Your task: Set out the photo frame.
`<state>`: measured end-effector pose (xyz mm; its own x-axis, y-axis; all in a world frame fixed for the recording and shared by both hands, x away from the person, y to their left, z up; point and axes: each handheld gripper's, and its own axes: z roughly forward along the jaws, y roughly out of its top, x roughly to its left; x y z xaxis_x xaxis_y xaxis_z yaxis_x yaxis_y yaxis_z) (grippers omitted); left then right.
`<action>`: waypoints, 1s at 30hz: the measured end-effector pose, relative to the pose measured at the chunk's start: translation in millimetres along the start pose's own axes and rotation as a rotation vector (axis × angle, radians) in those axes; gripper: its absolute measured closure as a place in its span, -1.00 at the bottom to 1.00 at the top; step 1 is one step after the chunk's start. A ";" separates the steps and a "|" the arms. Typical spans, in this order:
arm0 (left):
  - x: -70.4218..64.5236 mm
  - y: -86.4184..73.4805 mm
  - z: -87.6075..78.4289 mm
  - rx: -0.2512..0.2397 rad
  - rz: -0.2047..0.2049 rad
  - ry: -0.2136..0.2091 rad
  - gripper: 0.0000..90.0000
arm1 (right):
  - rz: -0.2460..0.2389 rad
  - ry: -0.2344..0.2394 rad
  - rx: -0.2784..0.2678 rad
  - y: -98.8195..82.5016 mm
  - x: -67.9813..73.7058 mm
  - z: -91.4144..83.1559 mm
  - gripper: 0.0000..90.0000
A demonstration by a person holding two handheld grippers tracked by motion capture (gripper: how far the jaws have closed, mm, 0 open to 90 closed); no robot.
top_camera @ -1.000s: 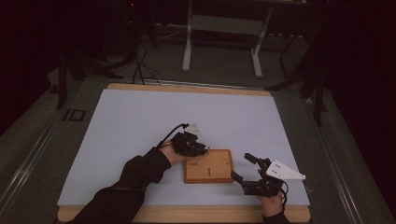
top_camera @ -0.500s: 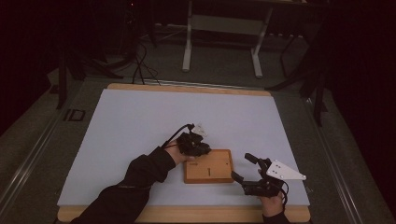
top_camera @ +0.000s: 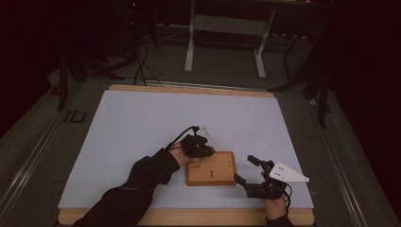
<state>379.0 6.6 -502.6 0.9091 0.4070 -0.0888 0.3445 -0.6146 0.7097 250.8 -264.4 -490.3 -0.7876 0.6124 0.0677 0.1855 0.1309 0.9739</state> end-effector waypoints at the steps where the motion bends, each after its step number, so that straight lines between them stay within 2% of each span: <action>1: -0.1 0.0 0.0 0.000 0.003 0.000 0.87 | 0.000 -0.001 0.001 -0.1 -0.1 0.1 -0.69; 4: 2.0 -0.8 0.0 -0.004 -0.003 -0.013 0.88 | -0.021 -0.018 0.020 -0.1 1.5 0.6 -0.71; 5: 2.8 -1.0 0.1 -0.005 -0.006 -0.019 0.88 | -0.032 -0.014 0.032 0.2 2.7 1.0 -0.71; 9: 6.2 -0.8 0.3 -0.003 -0.020 -0.041 0.88 | -0.025 0.004 0.048 1.1 4.2 0.2 -0.74; 11: 7.5 0.2 0.1 0.007 -0.029 -0.051 0.88 | -0.025 -0.034 0.041 2.8 3.7 -1.1 -0.73; 13: 8.7 0.9 0.1 0.014 -0.028 -0.057 0.88 | -0.034 -0.002 0.044 4.8 0.8 -3.9 -0.73; 16: 12.0 0.6 0.3 0.012 -0.045 -0.081 0.88 | -0.083 0.021 0.084 7.2 -0.6 -6.1 -0.77; 19: 13.6 1.5 0.4 0.021 -0.043 -0.090 0.88 | -0.148 0.007 0.138 6.6 2.2 -4.6 -0.77; 22: 13.9 1.5 0.5 0.022 -0.046 -0.093 0.88 | -0.178 0.008 0.163 5.1 5.1 -2.8 -0.77; 23: 14.3 2.4 0.6 0.027 -0.052 -0.096 0.88 | -0.220 0.007 0.197 3.5 8.6 -0.5 -0.77; 26: 15.0 3.5 0.8 0.036 -0.053 -0.100 0.89 | -0.279 0.002 0.246 1.1 12.6 2.3 -0.76; 29: 15.7 3.9 0.9 0.040 -0.056 -0.104 0.89 | -0.294 -0.003 0.257 0.4 14.3 3.0 -0.76; 30: 16.0 4.1 0.9 0.041 -0.058 -0.105 0.89 | -0.338 0.000 0.268 -0.6 18.5 2.5 -0.71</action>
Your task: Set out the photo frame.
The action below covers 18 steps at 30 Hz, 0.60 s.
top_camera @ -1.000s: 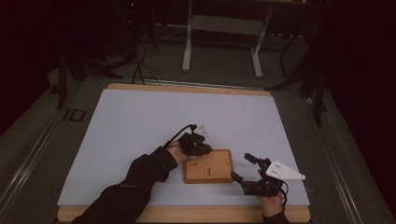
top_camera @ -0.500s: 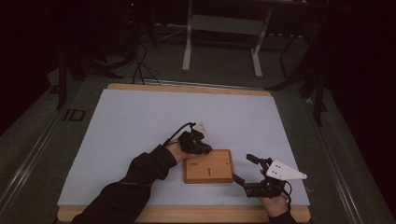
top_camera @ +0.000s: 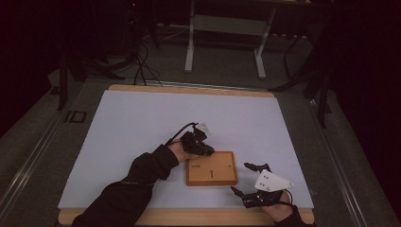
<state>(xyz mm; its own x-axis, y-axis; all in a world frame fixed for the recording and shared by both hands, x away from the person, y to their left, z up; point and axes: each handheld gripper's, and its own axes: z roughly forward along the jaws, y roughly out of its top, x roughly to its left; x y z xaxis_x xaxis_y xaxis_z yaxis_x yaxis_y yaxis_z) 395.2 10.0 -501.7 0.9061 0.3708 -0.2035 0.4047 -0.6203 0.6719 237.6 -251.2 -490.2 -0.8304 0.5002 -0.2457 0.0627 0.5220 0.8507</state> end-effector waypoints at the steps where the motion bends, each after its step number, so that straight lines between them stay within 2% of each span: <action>1: 0.7 0.0 0.1 -0.002 -0.006 -0.002 0.89 | -0.013 0.003 0.007 0.3 1.1 0.2 -0.70; 4: 2.9 0.4 0.2 -0.002 -0.018 -0.014 0.89 | -0.055 0.007 0.034 0.7 4.4 1.8 -0.68; 5: 3.5 0.4 0.3 -0.004 -0.028 -0.019 0.89 | -0.091 0.007 0.063 0.8 6.8 3.4 -0.66; 6: 4.7 0.5 0.2 -0.002 -0.026 -0.024 0.89 | -0.091 0.007 0.063 0.8 6.8 3.4 -0.66; 8: 6.9 0.6 0.1 -0.001 -0.035 -0.036 0.89 | -0.132 -0.002 0.088 0.3 9.9 5.5 -0.64; 9: 7.9 0.8 0.3 -0.001 -0.040 -0.041 0.89 | -0.184 -0.021 0.118 -0.3 13.6 7.8 -0.61; 10: 9.1 1.0 0.3 -0.001 -0.040 -0.046 0.89 | -0.184 -0.021 0.118 -0.3 13.6 7.8 -0.61; 13: 10.5 1.8 0.4 0.005 -0.043 -0.054 0.89 | -0.268 -0.061 0.153 -1.7 19.9 11.5 -0.60; 15: 11.0 2.2 0.5 0.007 -0.043 -0.058 0.89 | -0.336 -0.099 0.173 -3.6 24.1 13.7 -0.52; 18: 12.9 2.4 0.7 0.007 -0.053 -0.068 0.89 | -0.415 -0.126 0.208 -7.4 28.2 18.8 -0.50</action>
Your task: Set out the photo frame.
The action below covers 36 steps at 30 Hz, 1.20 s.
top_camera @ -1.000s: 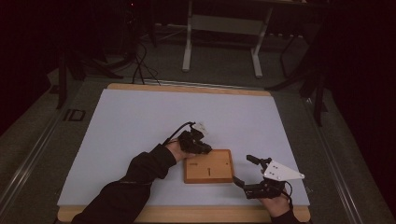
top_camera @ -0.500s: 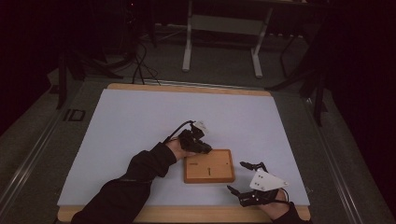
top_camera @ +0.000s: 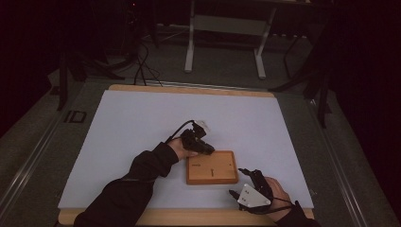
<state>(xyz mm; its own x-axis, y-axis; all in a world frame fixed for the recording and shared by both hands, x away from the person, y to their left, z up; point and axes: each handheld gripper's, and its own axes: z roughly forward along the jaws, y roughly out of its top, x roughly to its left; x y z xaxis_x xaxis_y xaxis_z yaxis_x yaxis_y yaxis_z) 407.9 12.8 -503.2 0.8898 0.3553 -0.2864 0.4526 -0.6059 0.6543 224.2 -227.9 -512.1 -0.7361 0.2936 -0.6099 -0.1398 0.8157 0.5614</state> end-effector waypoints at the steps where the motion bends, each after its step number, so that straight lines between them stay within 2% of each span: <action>1: 1.2 0.0 0.0 -0.001 -0.007 -0.006 0.89 | -0.027 -0.003 0.015 0.0 1.9 1.3 -0.49; 3: 3.6 0.4 -0.1 0.001 -0.010 -0.017 0.89 | -0.087 -0.029 0.036 0.1 7.2 3.6 -0.43; 6: 5.7 0.9 0.2 0.000 -0.022 -0.029 0.89 | -0.203 -0.086 0.069 0.9 13.8 7.0 -0.33; 9: 7.4 1.5 0.4 0.001 -0.027 -0.039 0.89 | -0.286 -0.131 0.092 0.9 20.1 11.4 -0.20; 10: 7.9 1.5 0.5 0.001 -0.026 -0.043 0.89 | -0.332 -0.151 0.095 0.3 24.1 14.2 -0.17; 11: 8.6 1.5 0.5 0.000 -0.027 -0.046 0.89 | -0.332 -0.151 0.095 0.3 24.1 14.2 -0.17; 16: 12.9 1.7 0.9 -0.004 -0.043 -0.069 0.89 | -0.425 -0.186 0.113 -1.3 31.8 19.8 -0.06; 18: 14.0 2.0 0.9 0.000 -0.041 -0.077 0.89 | -0.446 -0.189 0.115 -2.4 33.2 21.5 -0.03; 22: 16.3 1.2 1.1 -0.007 -0.052 -0.090 0.89 | -0.516 -0.240 0.122 -4.3 36.8 26.1 0.09; 25: 16.6 1.5 1.2 -0.005 -0.050 -0.091 0.89 | -0.551 -0.256 0.120 -4.8 38.4 30.0 0.19; 28: 16.6 2.0 1.2 0.000 -0.046 -0.092 0.89 | -0.562 -0.256 0.121 -5.0 39.0 32.1 0.24; 29: 16.4 2.2 1.1 0.003 -0.041 -0.091 0.89 | -0.576 -0.257 0.126 -5.6 39.7 33.7 0.33; 32: 15.2 2.2 1.2 0.006 -0.033 -0.089 0.88 | -0.591 -0.260 0.131 -7.0 41.2 35.2 0.44; 36: 15.1 2.7 1.3 0.008 -0.034 -0.088 0.88 | -0.601 -0.259 0.133 -6.4 41.1 35.5 0.48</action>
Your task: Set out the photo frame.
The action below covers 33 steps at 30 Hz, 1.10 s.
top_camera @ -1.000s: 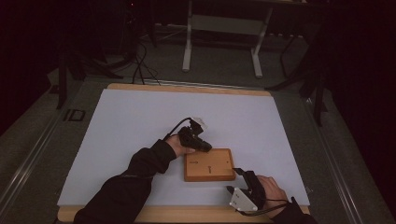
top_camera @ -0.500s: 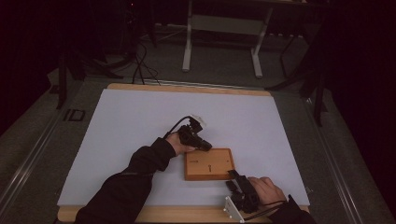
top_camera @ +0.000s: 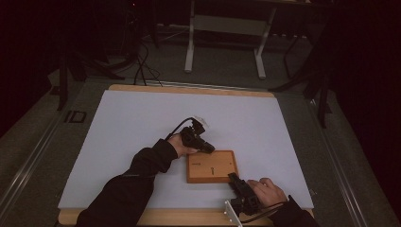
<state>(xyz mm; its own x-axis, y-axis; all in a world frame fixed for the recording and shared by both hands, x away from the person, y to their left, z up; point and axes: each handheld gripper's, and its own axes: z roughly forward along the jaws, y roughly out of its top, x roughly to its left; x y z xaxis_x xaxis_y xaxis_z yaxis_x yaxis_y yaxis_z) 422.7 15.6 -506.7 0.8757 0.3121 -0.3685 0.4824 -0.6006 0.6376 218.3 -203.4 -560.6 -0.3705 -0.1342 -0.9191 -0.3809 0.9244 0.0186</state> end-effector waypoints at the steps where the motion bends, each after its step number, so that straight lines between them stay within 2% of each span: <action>1: -0.2 0.4 0.0 0.003 -0.001 0.001 0.88 | -0.003 -0.002 0.000 0.1 -0.1 -0.2 0.48; 4: 0.7 0.3 -0.1 0.001 -0.011 -0.001 0.88 | -0.009 -0.011 0.004 0.6 0.4 -0.6 0.49; 8: -0.4 1.6 -0.2 0.006 0.001 0.006 0.86 | 0.001 -0.002 0.002 0.4 -2.1 -1.2 0.50; 9: -2.6 1.8 -0.5 0.000 0.026 0.037 0.84 | 0.001 0.000 0.001 0.2 -2.5 -1.2 0.50; 10: -3.4 2.1 -1.2 -0.005 0.025 0.048 0.73 | 0.003 0.005 0.000 0.2 -3.0 -1.2 0.50; 12: -5.0 3.3 -4.8 -0.041 0.022 0.054 0.66 | 0.002 0.012 0.001 0.3 -3.3 -1.3 0.49; 13: -6.4 4.3 -6.7 -0.043 0.025 0.060 0.60 | 0.004 0.014 0.000 0.2 -3.7 -1.3 0.49; 15: -9.8 5.6 -8.8 -0.042 0.041 0.070 0.60 | 0.013 0.022 -0.002 -0.1 -5.4 -1.5 0.49; 18: -16.0 5.2 -9.5 -0.010 0.073 0.122 0.50 | 0.022 0.039 -0.005 -0.4 -9.7 -1.7 0.49; 21: -19.3 3.4 -10.5 -0.002 0.083 0.135 0.39 | 0.031 0.052 -0.007 -0.9 -13.2 -2.0 0.49; 27: -22.9 -0.6 -15.3 -0.020 0.082 0.146 0.34 | 0.062 0.081 -0.017 -1.9 -20.7 -2.7 0.50; 33: -24.3 -8.3 -28.7 -0.051 0.054 0.160 0.28 | 0.103 0.138 -0.037 -5.1 -34.8 -3.0 0.49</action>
<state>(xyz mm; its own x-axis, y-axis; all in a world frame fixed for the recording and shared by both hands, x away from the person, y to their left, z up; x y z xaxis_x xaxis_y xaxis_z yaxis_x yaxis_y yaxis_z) 398.0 34.1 -483.6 0.8908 0.3961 -0.2225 0.4313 -0.5831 0.6884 230.6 -204.5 -527.5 -0.5214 -0.0898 -0.8486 -0.3650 0.9223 0.1266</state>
